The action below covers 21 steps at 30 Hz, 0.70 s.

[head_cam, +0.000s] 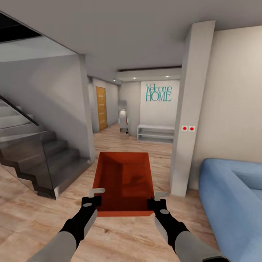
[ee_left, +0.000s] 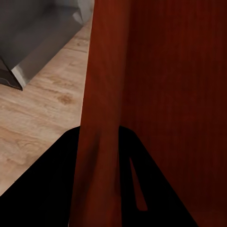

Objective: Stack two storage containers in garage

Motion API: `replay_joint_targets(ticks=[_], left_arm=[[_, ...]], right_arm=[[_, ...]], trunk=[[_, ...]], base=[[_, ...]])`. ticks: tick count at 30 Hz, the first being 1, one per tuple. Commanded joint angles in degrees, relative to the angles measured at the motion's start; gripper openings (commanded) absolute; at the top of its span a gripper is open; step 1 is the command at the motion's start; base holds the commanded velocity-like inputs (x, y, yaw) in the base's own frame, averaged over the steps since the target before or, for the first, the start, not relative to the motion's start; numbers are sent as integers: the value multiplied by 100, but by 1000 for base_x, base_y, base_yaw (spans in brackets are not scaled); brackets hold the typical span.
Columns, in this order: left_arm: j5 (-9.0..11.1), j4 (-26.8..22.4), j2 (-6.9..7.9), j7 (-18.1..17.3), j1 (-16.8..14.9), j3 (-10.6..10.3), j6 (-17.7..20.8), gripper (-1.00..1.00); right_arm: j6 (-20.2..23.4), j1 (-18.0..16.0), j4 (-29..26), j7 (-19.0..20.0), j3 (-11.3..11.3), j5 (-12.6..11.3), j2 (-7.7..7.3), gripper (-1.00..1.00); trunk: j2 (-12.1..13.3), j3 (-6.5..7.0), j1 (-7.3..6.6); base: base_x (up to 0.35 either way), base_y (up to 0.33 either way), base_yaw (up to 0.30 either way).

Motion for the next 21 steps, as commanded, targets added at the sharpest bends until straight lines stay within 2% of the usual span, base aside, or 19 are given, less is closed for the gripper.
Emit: replay_joint_targets(ticks=[1, 21], left_arm=[[36, 3, 0, 73, 1, -20, 46, -100], [36, 3, -1, 72, 1, -21, 46, -100]], right_arm=[[-16, -8, -16, 3, -32, 49, 12, -100], [-16, -8, -16, 24, -29, 49, 12, -100]], trunk=[[-8, -9, 5], [-8, -9, 5]], base=[[322, 0, 0], [322, 0, 0]])
